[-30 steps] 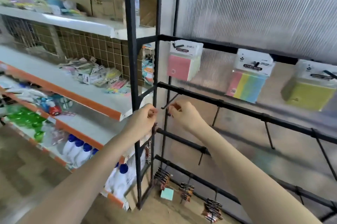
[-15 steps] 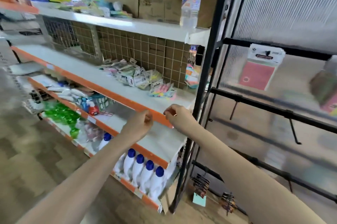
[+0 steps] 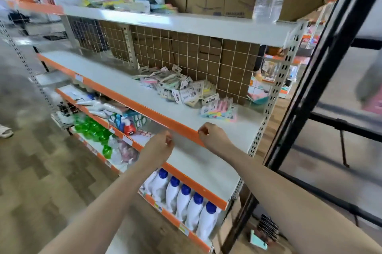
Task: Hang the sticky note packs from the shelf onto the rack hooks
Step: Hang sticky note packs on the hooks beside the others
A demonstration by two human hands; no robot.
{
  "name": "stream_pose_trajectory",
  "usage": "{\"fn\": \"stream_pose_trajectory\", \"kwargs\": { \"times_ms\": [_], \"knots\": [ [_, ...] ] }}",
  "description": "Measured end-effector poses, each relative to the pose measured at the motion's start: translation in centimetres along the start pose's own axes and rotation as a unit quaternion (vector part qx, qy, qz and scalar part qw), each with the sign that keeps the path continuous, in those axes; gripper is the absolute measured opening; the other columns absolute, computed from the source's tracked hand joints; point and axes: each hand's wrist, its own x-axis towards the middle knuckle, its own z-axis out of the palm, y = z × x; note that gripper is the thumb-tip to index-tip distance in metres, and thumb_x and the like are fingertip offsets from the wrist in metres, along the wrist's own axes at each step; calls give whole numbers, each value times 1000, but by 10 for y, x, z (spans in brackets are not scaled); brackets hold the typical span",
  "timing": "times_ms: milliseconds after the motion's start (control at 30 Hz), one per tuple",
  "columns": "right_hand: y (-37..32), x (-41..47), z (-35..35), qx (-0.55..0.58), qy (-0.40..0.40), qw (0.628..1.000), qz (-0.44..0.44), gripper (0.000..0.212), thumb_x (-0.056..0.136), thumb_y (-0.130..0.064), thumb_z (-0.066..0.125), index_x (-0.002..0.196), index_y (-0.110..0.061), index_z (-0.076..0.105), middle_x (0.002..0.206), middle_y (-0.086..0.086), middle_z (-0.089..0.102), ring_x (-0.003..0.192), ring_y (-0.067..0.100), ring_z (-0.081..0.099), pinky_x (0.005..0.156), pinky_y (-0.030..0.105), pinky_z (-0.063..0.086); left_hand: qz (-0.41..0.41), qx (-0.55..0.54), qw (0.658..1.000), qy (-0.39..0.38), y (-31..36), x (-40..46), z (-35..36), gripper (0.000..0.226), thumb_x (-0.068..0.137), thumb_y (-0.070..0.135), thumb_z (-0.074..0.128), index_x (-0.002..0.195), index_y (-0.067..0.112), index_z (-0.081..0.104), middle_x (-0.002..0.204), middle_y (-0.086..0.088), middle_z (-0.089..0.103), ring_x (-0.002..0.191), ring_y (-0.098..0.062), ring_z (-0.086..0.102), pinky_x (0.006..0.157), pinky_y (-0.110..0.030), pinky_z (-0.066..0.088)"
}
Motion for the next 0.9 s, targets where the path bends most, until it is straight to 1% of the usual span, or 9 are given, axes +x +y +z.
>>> {"fn": "stream_pose_trajectory", "kwargs": {
  "times_ms": [100,200,300,367,433,533,667,767,900],
  "knots": [
    [-10,38,13,18,11,1000,2,23,94,-16,44,109,-10,61,110,8,64,97,25,60,79,32,47,0,8,1000,-9,-19,38,-4,19,93,13,45,106,11,59,102,-7,65,92,-24,61,82,-36,51],
    [-19,83,27,37,20,999,4,23,94,-17,45,111,-10,60,110,7,63,96,26,60,79,35,50,6,23,999,-26,-36,84,-10,20,92,12,45,108,8,57,107,-12,64,96,-28,60,84,-39,50],
    [-28,128,40,36,25,999,12,25,94,-16,46,113,-10,60,112,8,64,100,28,60,79,32,47,3,37,998,-45,-48,130,-17,21,92,14,45,110,10,56,108,-11,63,94,-27,60,81,-39,50],
    [-33,157,48,26,33,999,20,24,93,-16,46,113,-12,59,114,7,63,105,26,59,83,32,46,5,45,998,-44,-55,156,-20,22,92,14,43,110,12,54,108,-10,63,91,-27,60,78,-38,51],
    [-35,181,55,20,39,999,22,24,93,-16,46,113,-13,57,116,7,62,107,25,58,86,33,47,11,56,998,-40,-60,179,-23,23,92,14,43,113,13,54,114,-9,62,98,-26,59,81,-38,50],
    [-34,207,66,-14,48,999,13,27,91,-14,46,117,-14,56,121,9,57,113,27,53,89,34,44,27,67,997,-37,-69,209,-22,25,92,15,45,116,15,53,119,-8,59,107,-26,56,87,-40,48],
    [-21,232,76,-82,49,995,7,33,90,-13,49,123,-14,50,127,10,46,119,30,45,87,35,41,57,78,995,-35,-77,247,-18,30,90,10,46,119,14,53,121,-9,57,114,-27,49,89,-39,45],
    [-12,247,82,-147,60,987,2,39,91,-27,56,126,-14,46,132,9,41,127,28,34,98,37,35,93,84,992,-31,-78,276,-13,33,88,7,47,120,14,53,120,-10,55,116,-27,44,88,-40,44],
    [-5,264,93,-269,76,960,-3,69,83,-50,64,137,-16,36,143,8,31,134,28,26,110,37,22,145,74,986,-35,-78,318,-7,38,87,3,49,124,13,51,125,-9,51,121,-27,40,90,-39,43]
  ]
}}
